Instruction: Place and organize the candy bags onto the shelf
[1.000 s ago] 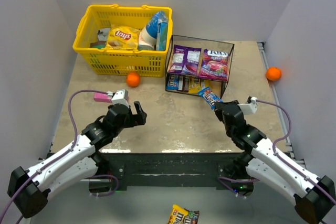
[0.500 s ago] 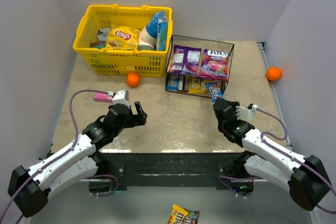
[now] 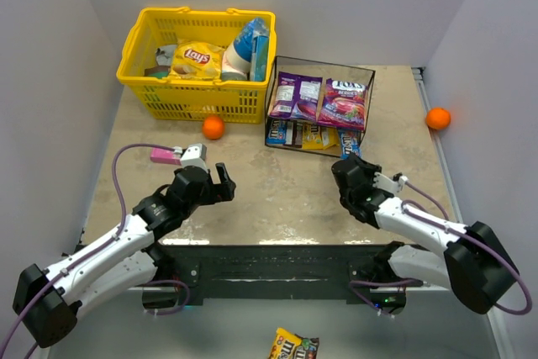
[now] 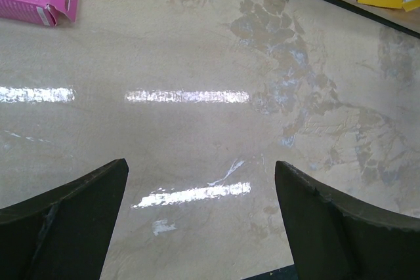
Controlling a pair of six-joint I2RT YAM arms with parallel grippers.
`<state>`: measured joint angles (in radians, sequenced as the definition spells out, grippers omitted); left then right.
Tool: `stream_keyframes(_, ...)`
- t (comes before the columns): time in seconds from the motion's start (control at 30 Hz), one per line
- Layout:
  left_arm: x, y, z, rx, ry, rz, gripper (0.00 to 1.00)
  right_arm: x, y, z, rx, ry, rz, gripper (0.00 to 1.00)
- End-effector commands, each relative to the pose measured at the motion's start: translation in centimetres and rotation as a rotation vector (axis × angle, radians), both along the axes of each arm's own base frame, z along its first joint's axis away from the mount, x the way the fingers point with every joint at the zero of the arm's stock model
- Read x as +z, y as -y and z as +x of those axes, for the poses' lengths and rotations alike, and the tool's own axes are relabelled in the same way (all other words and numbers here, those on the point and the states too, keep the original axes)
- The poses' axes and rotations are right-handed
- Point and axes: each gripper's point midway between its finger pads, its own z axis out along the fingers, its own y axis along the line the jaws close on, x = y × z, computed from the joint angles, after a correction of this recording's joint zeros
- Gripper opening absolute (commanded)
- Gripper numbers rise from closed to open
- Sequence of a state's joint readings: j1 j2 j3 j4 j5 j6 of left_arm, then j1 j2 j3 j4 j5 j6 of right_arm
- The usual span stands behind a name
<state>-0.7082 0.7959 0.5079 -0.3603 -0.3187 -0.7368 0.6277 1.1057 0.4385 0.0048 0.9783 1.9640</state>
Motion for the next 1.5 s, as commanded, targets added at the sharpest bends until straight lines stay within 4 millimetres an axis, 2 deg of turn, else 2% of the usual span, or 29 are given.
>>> stream_keyframes(0.0, 1.6, 0.4, 0.8, -0.005, 0.047, -0.011, 1.00, 3.2, 1.1, 1.5, -0.174, 0.187, 0.162, 0.00)
stream_keyframes(0.23, 1.8, 0.3, 0.9, -0.005, 0.048, -0.002, 1.00, 2.9, 1.7, 2.9, -0.268, 0.206, 0.143, 0.00)
stream_keyframes(0.33, 1.8, 0.3, 0.9, -0.003, 0.049, -0.001, 0.99, 1.8, 2.1, 3.6, -0.285, 0.174, 0.119, 0.00)
stream_keyframes(0.63, 1.6, 0.4, 1.0, -0.006, 0.042, 0.013, 0.99, 0.7, 3.9, 6.1, -0.294, 0.156, 0.059, 0.00)
stream_keyframes(0.67, 1.5, 0.4, 1.1, -0.005, 0.040, 0.015, 1.00, 0.9, 4.0, 6.4, -0.294, 0.167, 0.064, 0.00)
stream_keyframes(0.8, 1.6, 0.5, 1.3, -0.006, 0.041, 0.017, 0.99, -0.2, 3.7, 7.3, -0.259, 0.120, 0.038, 0.00)
stream_keyframes(1.03, 1.7, 0.6, 1.2, -0.008, 0.041, 0.013, 0.99, -1.4, 3.2, 7.8, -0.225, 0.055, -0.011, 0.01)
stream_keyframes(1.13, 1.7, 0.5, 1.2, -0.008, 0.041, 0.013, 1.00, -1.6, 2.8, 8.1, -0.189, -0.008, -0.048, 0.00)
stream_keyframes(1.17, 1.6, 0.5, 1.1, -0.009, 0.041, 0.015, 0.99, -2.3, 2.8, 7.8, -0.175, -0.063, -0.081, 0.00)
stream_keyframes(1.23, 1.7, 0.5, 1.1, -0.008, 0.044, 0.011, 0.99, -2.0, 2.4, 8.3, -0.159, -0.110, -0.094, 0.00)
stream_keyframes(1.37, 1.9, 0.4, 1.0, -0.009, 0.048, 0.006, 0.99, -3.0, 2.8, 7.6, -0.156, -0.236, -0.159, 0.00)
stream_keyframes(1.47, 2.0, 0.5, 1.0, -0.009, 0.050, 0.001, 1.00, -3.2, 3.1, 7.6, -0.159, -0.259, -0.171, 0.00)
